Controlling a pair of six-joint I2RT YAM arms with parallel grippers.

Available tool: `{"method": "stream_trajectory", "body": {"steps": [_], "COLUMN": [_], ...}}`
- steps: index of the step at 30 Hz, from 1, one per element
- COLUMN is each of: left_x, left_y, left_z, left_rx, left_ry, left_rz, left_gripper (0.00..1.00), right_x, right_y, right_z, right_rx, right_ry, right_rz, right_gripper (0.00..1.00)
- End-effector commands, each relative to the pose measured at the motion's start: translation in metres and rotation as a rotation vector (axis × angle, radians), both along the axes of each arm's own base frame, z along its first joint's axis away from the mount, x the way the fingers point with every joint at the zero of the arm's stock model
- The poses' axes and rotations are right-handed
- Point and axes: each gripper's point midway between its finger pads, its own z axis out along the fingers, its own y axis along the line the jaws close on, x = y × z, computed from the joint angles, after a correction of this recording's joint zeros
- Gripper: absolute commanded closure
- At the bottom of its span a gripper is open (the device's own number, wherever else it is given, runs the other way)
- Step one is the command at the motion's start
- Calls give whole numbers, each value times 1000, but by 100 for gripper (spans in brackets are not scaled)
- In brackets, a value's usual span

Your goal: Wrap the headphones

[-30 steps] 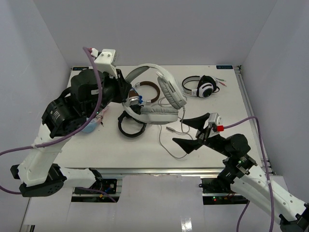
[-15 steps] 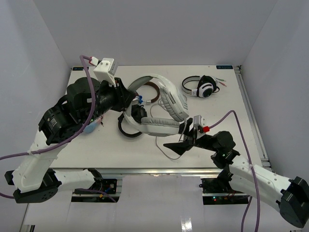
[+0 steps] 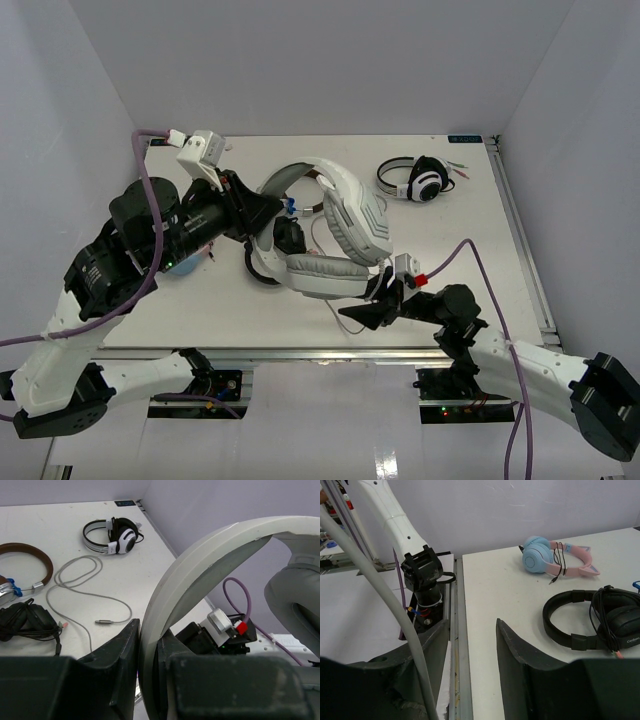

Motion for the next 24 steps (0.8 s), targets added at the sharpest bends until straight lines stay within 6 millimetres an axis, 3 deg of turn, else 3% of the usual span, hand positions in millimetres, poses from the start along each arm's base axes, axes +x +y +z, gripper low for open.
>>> {"method": "stream_trajectory", "body": {"steps": [1, 9, 15, 16, 18, 19, 24], "left_x": [-20, -27, -38, -39, -42, -42, -57], "left_y": [-12, -15, -23, -25, -28, -28, -33], "left_z": [28, 22, 26, 25, 23, 23, 28], "left_rx": [-164, -181, -243, -247, -250, -253, -250], "left_ry": [-33, -21, -28, -22, -13, -13, -33], "left_rz": [-112, -145, -215, -230, -249, -251, -343], "left_gripper": [100, 100, 100, 100, 100, 100, 100], "right_x": [-1, -7, -7, -8, -9, -8, 0], "right_y": [2, 8, 9, 10, 11, 11, 11], "right_z": [17, 9, 3, 3, 2, 2, -4], "right_rx": [61, 44, 40, 41, 41, 40, 18], "right_ry": [-37, -19, -12, -13, -10, -6, 0], "right_rz": [5, 46, 53, 61, 67, 63, 23], "right_gripper": [51, 62, 63, 66, 86, 91, 92]}}
